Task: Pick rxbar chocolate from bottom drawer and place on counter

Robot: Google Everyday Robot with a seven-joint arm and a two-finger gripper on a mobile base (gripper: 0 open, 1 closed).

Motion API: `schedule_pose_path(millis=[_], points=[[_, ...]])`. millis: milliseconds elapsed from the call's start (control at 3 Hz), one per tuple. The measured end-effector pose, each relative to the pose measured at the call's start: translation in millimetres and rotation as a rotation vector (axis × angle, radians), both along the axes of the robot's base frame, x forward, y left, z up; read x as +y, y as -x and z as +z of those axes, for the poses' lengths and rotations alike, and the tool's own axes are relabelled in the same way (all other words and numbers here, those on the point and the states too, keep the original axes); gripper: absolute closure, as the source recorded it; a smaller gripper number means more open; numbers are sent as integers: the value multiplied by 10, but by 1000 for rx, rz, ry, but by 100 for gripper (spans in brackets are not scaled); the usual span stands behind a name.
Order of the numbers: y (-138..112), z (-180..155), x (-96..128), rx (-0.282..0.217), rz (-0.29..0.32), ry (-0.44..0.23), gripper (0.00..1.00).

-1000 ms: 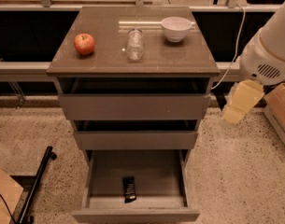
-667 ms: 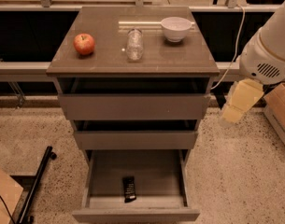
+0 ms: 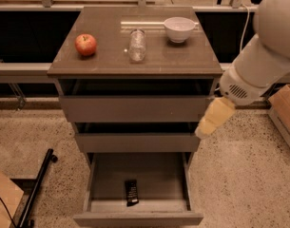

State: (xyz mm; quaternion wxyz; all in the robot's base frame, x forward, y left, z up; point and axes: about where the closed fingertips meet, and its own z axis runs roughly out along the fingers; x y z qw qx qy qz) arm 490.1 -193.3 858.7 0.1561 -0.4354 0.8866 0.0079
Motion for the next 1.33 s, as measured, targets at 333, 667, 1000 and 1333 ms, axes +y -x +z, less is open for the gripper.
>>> schedule_pose_path(millis=[333,667,1000,1333], points=[[-132,-392,45,21,-99,-16,0],[-284,-855,81,53,-201,-58,0],[-304,-872,89,52,-220,-67,0],[-356,-1057,149,84,-296,-96,0]])
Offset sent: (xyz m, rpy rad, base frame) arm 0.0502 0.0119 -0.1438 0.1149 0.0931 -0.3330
